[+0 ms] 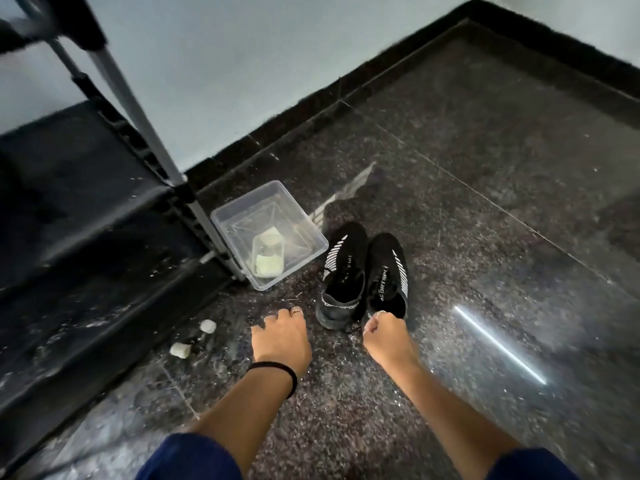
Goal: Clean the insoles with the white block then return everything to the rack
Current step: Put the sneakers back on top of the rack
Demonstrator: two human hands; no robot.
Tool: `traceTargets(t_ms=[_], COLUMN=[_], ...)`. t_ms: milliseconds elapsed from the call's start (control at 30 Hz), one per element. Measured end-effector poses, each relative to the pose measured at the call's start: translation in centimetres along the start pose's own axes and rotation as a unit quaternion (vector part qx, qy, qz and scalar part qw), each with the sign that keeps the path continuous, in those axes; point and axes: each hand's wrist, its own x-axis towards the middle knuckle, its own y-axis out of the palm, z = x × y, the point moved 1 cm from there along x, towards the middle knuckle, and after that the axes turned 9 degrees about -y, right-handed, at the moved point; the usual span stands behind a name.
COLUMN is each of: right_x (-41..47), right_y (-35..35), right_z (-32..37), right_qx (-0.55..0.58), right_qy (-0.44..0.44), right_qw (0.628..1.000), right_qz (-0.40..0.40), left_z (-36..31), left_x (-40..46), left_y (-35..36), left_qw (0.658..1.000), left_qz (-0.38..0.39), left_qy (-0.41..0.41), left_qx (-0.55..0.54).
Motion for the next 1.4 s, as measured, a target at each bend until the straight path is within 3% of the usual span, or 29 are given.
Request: traceTargets(t_ms=[433, 533, 800, 1000, 1400], right_x=[5.2, 6.5, 7.8, 7.6, 3.2], right_y=[2.7, 3.9, 5.1, 5.5, -3.7], right_z=[-5.8, -5.6, -5.6, -6.2, -1.6], right_qx=[0.006, -0.007, -0.078, -0.034, -0.025], right_qy=[0.091, 0.100, 0.105, 0.108, 0.120], right_qw=[0.994, 0.993, 0.991, 0.989, 0.986], right_qz=[0.052, 0.056, -0.020, -0.098, -0.110], left_z=[-7.5, -7.2, -8.1, -7.9, -5.4], left_x=[7.6, 9.3, 12.2, 11.7, 5.7], left_y=[3.5, 4.0, 5.2, 5.6, -0.7], left_qw=[0.997, 0.997, 0.995, 0.993, 0.984], left_qz=[0.034, 0.042, 0.025, -0.031, -0.063], left_qy=[0.062, 0.059, 0.047, 0.083, 0.139], left_qx=[0.004, -0.041, -0.089, -0.081, -0.097])
